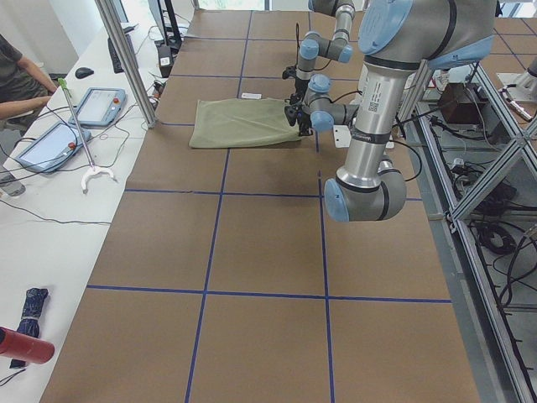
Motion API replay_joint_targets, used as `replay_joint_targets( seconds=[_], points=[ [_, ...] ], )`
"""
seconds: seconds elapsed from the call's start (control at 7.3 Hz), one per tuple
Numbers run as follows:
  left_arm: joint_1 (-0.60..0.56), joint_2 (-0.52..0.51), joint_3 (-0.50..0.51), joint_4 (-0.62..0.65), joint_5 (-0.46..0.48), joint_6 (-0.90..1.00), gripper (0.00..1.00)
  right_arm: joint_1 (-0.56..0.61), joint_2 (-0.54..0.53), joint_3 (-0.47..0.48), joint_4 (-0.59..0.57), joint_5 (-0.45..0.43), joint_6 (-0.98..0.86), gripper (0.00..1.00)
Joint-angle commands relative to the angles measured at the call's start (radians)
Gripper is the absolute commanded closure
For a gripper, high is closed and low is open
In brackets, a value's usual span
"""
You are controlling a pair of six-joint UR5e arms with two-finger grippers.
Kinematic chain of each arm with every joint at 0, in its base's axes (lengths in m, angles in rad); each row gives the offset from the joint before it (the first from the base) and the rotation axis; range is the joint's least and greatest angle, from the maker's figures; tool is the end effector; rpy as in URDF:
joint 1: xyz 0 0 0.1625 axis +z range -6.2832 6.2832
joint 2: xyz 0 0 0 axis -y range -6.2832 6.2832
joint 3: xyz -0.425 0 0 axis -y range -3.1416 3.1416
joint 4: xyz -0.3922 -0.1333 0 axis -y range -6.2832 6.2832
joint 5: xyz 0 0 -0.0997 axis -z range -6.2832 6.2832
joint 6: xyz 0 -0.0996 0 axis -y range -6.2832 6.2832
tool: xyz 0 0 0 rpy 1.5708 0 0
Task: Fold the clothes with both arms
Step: 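Grasp the near edge corners of the olive shirt with both grippers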
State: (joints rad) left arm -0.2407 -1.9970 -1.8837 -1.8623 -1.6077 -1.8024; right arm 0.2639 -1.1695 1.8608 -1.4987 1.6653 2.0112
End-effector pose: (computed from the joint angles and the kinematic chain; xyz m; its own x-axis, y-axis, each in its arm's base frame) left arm 0.5539 -0.2694 0.2510 0.4385 -0.3438 -0.8304 0.3166 0.9238 -0.2153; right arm -0.5554 -0.2784 0.3064 0.5471 0.5874 0.5963 -0.4753 0.8044 -0.3564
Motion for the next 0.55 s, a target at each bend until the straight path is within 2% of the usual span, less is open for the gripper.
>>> replay_joint_targets(
  seconds=[0.0, 0.27, 0.41],
  points=[
    [0.0, 0.001, 0.002, 0.0, 0.0, 0.0, 1.0, 0.0, 0.001, 0.001, 0.001, 0.001, 0.001, 0.69],
    [0.001, 0.001, 0.003, 0.0, 0.0, 0.0, 1.0, 0.001, 0.016, 0.001, 0.0, 0.002, 0.0, 0.91],
    [0.0, 0.001, 0.005, 0.0, 0.0, 0.0, 1.0, 0.002, 0.017, 0.003, 0.0, 0.005, -0.005, 0.98]
  ],
)
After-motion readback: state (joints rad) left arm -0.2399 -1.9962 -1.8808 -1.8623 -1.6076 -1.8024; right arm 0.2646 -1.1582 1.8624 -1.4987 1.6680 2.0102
